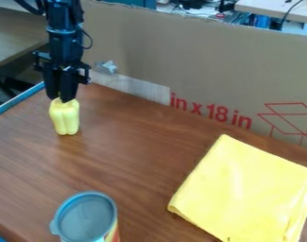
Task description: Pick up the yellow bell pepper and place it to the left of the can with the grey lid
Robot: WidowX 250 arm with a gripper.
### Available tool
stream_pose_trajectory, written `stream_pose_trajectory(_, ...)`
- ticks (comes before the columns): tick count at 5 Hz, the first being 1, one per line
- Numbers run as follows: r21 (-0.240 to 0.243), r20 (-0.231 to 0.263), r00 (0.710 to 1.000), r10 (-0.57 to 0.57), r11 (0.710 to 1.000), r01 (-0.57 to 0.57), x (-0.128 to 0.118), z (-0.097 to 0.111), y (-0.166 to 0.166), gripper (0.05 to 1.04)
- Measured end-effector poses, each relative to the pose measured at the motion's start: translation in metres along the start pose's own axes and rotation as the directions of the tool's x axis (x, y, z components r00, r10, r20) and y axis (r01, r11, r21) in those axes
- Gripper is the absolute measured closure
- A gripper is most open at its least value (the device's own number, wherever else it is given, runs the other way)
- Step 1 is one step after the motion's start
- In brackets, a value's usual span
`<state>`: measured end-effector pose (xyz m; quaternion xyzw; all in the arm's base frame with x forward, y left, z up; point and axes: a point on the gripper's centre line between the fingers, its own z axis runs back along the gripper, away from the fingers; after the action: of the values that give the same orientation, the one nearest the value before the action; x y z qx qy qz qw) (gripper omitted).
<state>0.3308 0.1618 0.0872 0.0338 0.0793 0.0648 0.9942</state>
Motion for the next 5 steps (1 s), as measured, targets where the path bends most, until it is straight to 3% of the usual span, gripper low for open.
stream_pose_trajectory(1, -0.014, -0.004, 1.0, -0.012, 1.0, 0.012, -0.001, -0.001, -0.002, 0.859)
stream_pose_trajectory(2, -0.033, -0.013, 0.999, -0.034, 0.999, 0.034, -0.008, -0.001, -0.006, 0.904)
stream_pose_trajectory(3, -0.095, 0.027, 0.998, -0.049, 0.994, 0.051, -0.029, 0.017, -0.004, 0.968)
stream_pose_trajectory(4, -0.112, 0.078, 0.997, -0.018, 0.993, 0.027, -0.064, 0.039, 0.015, 0.985)
stream_pose_trajectory(5, -0.102, -0.006, 1.0, -0.027, 0.994, 0.026, -0.102, 0.031, 0.027, 0.985)
